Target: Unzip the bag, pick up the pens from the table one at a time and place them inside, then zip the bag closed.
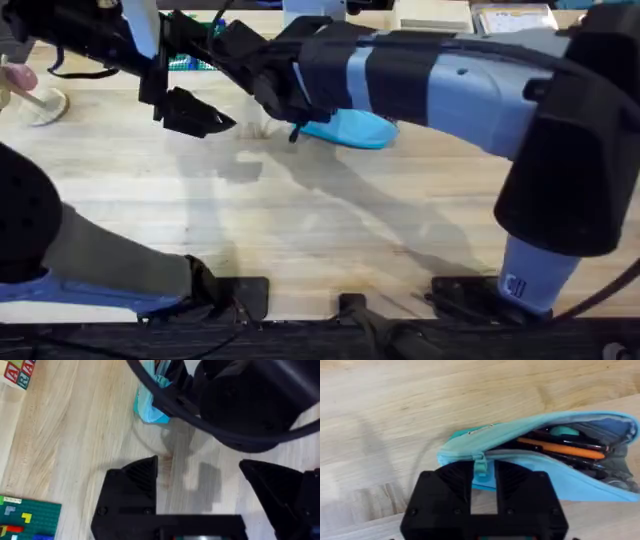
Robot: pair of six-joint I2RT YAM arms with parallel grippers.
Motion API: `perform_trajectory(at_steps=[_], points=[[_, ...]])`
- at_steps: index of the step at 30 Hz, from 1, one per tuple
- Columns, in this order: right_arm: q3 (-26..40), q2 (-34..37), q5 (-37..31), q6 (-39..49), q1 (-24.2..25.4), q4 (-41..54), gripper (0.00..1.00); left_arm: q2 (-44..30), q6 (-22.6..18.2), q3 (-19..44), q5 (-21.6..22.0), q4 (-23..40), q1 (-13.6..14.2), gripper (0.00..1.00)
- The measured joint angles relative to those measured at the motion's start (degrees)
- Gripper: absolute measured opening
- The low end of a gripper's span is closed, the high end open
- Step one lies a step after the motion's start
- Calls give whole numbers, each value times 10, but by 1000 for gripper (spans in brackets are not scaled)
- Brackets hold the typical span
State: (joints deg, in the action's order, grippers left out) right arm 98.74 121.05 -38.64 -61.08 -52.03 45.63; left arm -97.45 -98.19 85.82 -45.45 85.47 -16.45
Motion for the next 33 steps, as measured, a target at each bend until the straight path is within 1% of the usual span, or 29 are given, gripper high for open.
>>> perform_trajectory(at_steps=[2,7,23,33], points=[[0,0,-2,0,0,0,215,0,0,0,0,0,0,993],[0,0,-1,0,0,-3,49,0,0,0,0,0,0,993],[0,0,-3,17,-2,-4,33,0,0,0,0,0,0,993],[0,-11,-6,63,-4,3,30,0,0,0,0,0,0,993]])
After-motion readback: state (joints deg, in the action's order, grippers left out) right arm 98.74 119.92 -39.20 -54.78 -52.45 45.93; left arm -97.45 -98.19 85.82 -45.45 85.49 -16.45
